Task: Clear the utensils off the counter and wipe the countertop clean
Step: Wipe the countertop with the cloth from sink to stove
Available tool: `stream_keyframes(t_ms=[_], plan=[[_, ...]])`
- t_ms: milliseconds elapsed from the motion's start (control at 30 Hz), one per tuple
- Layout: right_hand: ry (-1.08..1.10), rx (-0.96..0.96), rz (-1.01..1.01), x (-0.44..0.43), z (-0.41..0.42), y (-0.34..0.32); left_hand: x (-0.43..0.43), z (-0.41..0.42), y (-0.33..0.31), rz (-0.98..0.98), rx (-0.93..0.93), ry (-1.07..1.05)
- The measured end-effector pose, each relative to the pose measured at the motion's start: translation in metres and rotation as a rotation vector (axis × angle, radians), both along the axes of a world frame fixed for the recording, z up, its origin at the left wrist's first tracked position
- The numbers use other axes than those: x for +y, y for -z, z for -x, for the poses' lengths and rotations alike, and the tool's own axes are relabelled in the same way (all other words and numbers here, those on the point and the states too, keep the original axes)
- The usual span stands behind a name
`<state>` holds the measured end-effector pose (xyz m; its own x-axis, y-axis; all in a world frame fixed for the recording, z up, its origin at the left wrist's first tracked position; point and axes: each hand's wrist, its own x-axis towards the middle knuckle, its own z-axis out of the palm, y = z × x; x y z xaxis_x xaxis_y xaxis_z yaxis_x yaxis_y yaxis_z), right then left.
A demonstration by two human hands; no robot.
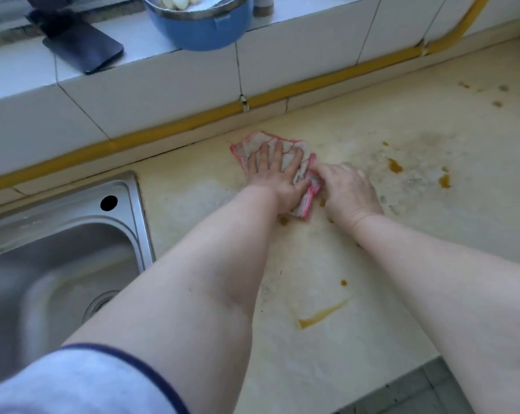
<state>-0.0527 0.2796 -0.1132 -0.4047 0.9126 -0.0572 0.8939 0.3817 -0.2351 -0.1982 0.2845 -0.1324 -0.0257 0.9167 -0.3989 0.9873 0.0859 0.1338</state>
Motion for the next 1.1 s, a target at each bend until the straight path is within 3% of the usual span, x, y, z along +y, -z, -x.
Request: stream_keyframes(t_ms=[200,567,767,1100], plan=[[0.039,-0.03,0.017,0.0,-0.01,-0.001,-0.003,-0.012,-0.004,0.03,-0.027,0.042],[0.116,0.09,0.037,0.015,0.018,-0.01,-0.059,0.092,-0.005,0.057,0.048,-0.457],[0.074,0.125,0.054,0.042,-0.025,-0.02,-0.039,0.066,-0.009,0.037,0.008,-0.687],[0.07,0.203,0.081,0.107,-0.099,-0.014,0.056,-0.044,-0.005,0.054,-0.002,-0.449]])
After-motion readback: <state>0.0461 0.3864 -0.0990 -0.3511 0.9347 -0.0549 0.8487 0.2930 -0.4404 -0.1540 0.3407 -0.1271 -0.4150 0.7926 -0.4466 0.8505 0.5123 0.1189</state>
